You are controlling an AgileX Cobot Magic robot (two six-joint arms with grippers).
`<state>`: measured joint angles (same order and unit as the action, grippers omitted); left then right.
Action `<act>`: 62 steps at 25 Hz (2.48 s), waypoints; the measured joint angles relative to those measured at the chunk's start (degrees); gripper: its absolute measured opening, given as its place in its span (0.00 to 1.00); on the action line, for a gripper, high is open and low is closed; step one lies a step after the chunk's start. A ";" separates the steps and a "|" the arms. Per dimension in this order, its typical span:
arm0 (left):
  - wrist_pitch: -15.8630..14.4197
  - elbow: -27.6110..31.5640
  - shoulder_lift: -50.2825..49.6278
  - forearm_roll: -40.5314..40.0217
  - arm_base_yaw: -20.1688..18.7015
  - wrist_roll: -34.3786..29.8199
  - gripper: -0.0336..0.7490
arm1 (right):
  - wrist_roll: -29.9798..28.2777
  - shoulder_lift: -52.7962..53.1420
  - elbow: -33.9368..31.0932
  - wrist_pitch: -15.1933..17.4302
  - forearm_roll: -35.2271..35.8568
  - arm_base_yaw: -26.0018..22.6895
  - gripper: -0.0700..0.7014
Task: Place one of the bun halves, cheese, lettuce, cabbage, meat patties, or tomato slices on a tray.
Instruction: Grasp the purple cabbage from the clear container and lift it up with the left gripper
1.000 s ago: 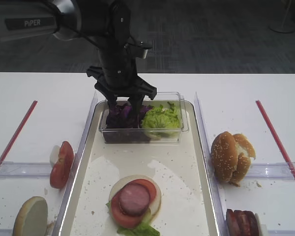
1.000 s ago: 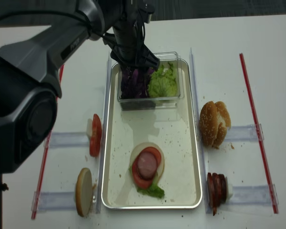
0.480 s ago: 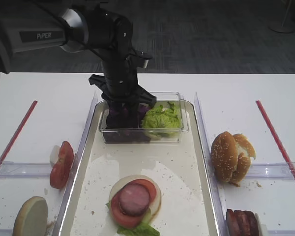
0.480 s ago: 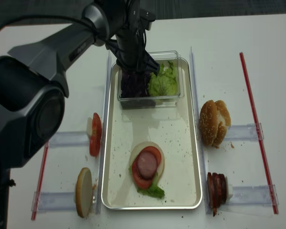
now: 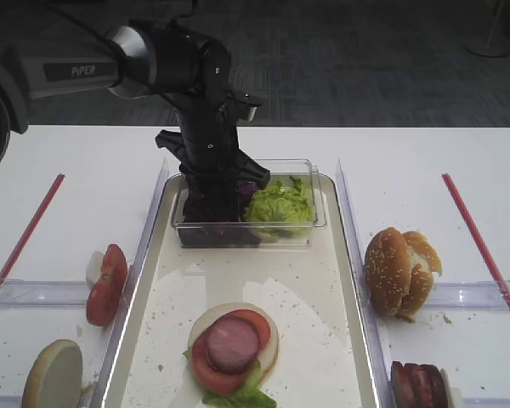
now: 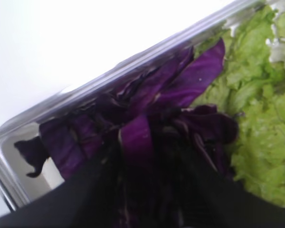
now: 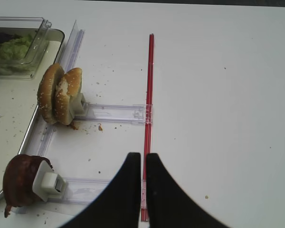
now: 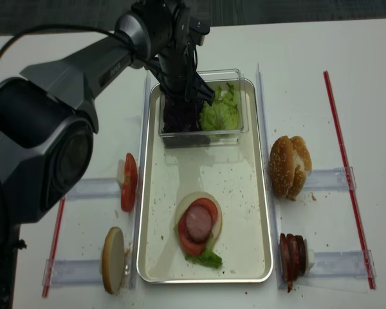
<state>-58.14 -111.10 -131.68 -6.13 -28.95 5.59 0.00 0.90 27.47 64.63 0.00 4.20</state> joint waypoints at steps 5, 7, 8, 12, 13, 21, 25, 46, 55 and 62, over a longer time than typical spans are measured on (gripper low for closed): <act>0.55 0.00 0.00 -0.65 0.25 0.14 0.31 | 0.00 0.00 0.00 0.00 0.00 0.00 0.97; 0.55 0.00 0.00 -0.65 0.69 0.14 0.31 | 0.00 0.00 0.00 0.00 0.00 0.00 0.97; 0.65 0.00 0.00 -0.65 0.84 0.14 0.31 | 0.00 0.00 0.00 0.00 0.00 0.00 0.97; 0.65 0.00 -0.09 -0.36 1.17 0.18 0.31 | 0.00 0.00 0.00 0.00 0.00 0.00 0.97; 0.65 0.00 -0.09 0.45 1.17 -0.19 0.31 | 0.00 0.00 0.00 0.00 0.00 0.00 0.97; -0.06 -0.29 -1.52 1.98 1.17 -0.54 0.31 | 0.00 0.00 0.00 0.00 0.00 0.00 0.97; -0.06 -0.36 -1.61 2.11 1.17 -0.54 0.25 | 0.00 0.00 0.00 0.00 0.00 0.00 0.97; -2.62 -0.36 0.71 1.75 1.17 -0.54 0.02 | 0.00 0.00 0.00 0.00 0.00 0.00 0.97; -6.21 -0.36 5.47 1.75 1.17 -0.54 0.02 | 0.00 0.00 0.00 0.00 0.00 0.00 0.97; -7.82 -0.36 8.45 1.75 1.17 -0.54 0.02 | 0.00 0.00 0.00 0.00 0.00 0.00 0.97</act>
<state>-65.96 -111.47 -123.23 -4.39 -27.78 5.05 0.00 0.90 27.47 64.63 0.00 4.20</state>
